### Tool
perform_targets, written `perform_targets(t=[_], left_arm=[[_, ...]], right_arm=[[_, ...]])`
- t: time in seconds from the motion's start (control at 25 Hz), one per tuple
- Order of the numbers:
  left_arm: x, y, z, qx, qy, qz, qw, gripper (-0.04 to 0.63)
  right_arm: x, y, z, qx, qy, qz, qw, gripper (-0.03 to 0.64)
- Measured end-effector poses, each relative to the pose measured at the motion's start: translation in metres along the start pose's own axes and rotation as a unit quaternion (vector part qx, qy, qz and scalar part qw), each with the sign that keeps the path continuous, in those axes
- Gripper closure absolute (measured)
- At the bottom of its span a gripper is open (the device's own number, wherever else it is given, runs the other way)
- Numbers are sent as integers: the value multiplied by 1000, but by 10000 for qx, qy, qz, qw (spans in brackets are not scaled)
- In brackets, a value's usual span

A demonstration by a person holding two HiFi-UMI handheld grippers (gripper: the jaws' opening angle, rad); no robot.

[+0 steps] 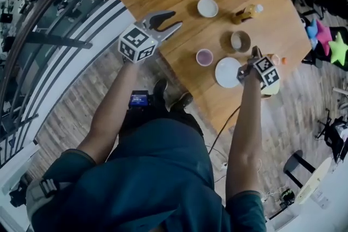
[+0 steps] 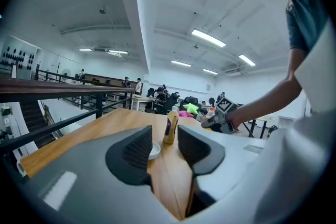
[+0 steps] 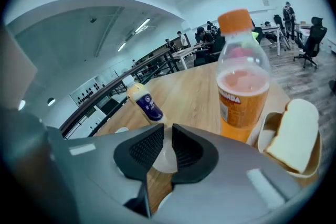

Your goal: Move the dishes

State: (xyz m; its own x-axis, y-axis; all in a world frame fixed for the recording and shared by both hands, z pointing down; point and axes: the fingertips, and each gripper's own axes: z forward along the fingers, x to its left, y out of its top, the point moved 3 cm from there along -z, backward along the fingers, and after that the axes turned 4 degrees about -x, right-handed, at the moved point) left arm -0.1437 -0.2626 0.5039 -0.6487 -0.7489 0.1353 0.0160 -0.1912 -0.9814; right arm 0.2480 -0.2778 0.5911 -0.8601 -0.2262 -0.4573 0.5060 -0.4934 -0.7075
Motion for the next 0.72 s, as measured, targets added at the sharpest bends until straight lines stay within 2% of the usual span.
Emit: perform_targets(t=[0.2, 0.4, 0.72], left_arm=[[-3, 27, 1, -126, -158, -48, 9998, 499], [-11, 53, 4, -267, -383, -10, 9989, 525], [-27, 104, 0, -556, -726, 242, 9955, 560]], right_arm=[[29, 26, -30, -488, 345, -33, 9982, 581], [66, 53, -70, -996, 752, -235, 9919, 582], [135, 86, -141, -1634, 1704, -589, 9699, 583]])
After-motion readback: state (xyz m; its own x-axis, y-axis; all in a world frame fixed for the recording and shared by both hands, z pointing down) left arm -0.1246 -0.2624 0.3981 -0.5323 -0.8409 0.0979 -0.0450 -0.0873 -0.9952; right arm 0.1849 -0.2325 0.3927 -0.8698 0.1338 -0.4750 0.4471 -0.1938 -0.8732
